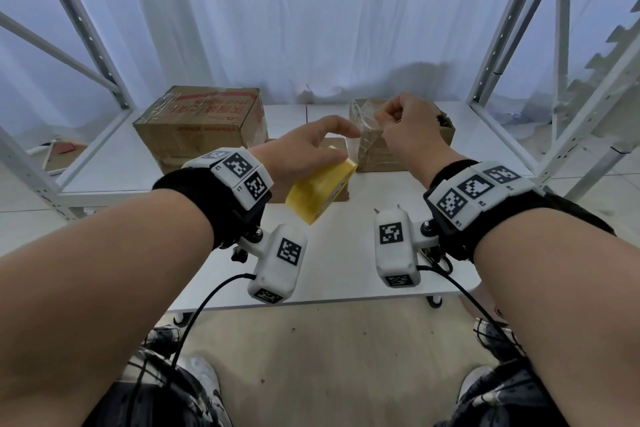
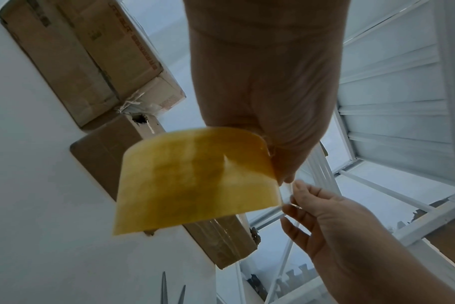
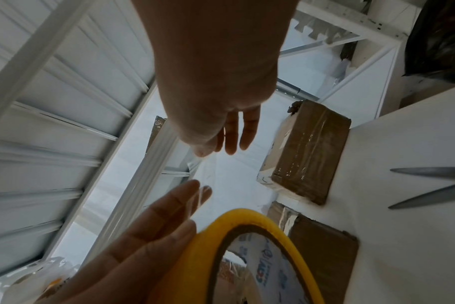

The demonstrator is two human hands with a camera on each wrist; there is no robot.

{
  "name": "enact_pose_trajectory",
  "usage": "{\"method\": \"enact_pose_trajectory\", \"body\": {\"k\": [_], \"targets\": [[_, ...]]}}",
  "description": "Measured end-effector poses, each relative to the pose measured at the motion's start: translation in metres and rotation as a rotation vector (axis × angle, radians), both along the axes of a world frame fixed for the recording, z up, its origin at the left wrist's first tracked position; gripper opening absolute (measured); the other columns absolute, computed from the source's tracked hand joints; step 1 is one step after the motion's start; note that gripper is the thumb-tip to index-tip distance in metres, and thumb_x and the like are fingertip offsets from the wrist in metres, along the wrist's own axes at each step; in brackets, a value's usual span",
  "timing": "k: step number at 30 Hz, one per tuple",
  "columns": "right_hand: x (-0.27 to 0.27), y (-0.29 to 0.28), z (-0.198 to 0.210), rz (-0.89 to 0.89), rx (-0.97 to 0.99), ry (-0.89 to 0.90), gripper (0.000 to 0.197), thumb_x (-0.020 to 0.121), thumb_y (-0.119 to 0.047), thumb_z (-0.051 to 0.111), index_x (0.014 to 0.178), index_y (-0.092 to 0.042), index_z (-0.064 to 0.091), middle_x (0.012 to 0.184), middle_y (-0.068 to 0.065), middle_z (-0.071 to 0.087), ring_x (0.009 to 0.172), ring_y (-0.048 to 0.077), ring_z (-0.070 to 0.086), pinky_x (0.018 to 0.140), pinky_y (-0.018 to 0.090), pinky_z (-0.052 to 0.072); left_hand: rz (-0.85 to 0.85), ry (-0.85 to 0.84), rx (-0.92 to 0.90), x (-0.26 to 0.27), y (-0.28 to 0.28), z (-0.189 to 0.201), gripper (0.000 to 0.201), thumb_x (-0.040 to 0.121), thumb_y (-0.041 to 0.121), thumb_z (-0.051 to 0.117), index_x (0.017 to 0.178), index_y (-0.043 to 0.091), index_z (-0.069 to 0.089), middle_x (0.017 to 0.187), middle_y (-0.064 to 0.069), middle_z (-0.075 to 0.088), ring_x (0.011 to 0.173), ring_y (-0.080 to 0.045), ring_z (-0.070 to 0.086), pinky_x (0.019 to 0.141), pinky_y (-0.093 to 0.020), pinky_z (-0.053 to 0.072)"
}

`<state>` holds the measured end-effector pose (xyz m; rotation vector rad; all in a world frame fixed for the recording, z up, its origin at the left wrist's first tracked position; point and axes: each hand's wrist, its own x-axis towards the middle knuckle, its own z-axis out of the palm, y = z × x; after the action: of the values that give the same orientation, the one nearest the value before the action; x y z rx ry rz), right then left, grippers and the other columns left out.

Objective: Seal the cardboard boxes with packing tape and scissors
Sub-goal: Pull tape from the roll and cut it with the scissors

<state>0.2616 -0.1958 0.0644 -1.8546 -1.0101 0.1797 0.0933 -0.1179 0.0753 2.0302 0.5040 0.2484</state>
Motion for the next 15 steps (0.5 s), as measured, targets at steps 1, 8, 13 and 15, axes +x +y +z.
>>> {"method": "enact_pose_trajectory", "body": {"k": [1, 8, 13, 15], "targets": [[0.001, -0.001, -0.001, 0.008, 0.008, 0.026, 0.008, 0.095, -0.015, 0.056, 0.088, -0.016, 0.052, 0.077, -0.006, 0.051, 0.070, 0.009, 0.052, 0.065, 0.018, 0.042, 0.004, 0.009, -0.031, 0.000, -0.001, 0.000, 0.030, 0.096, 0.011, 0.053, 0.122, 0.027, 0.053, 0.114, -0.022, 0.061, 0.086, -0.018, 0.062, 0.074, -0.027, 0.054], [0.004, -0.014, -0.019, 0.067, -0.123, 0.068, 0.019, 0.086, -0.012, 0.069, 0.086, -0.021, 0.052, 0.081, 0.005, 0.059, 0.077, 0.021, 0.060, 0.072, 0.031, 0.051, -0.020, 0.140, -0.171, 0.002, -0.002, -0.013, 0.038, 0.094, 0.007, 0.056, 0.129, 0.021, 0.054, 0.115, 0.002, 0.061, 0.084, -0.009, 0.065, 0.063, -0.016, 0.052], [0.009, -0.027, -0.051, 0.028, -0.442, 0.072, 0.041, 0.088, -0.016, 0.066, 0.124, -0.012, 0.046, 0.110, 0.009, 0.057, 0.097, 0.024, 0.061, 0.087, 0.040, 0.053, -0.036, 0.267, -0.011, 0.012, -0.010, -0.044, 0.045, 0.094, 0.001, 0.053, 0.138, 0.012, 0.048, 0.130, -0.002, 0.055, 0.105, -0.009, 0.055, 0.088, -0.013, 0.044], [0.011, -0.036, -0.065, 0.029, -0.575, 0.042, 0.033, 0.091, -0.015, 0.061, 0.120, -0.006, 0.050, 0.099, 0.007, 0.054, 0.102, 0.024, 0.056, 0.092, 0.039, 0.050, -0.013, 0.276, -0.026, 0.014, -0.011, -0.060, 0.046, 0.094, 0.001, 0.053, 0.139, 0.012, 0.048, 0.134, -0.004, 0.054, 0.115, -0.011, 0.053, 0.098, -0.021, 0.041]]}}
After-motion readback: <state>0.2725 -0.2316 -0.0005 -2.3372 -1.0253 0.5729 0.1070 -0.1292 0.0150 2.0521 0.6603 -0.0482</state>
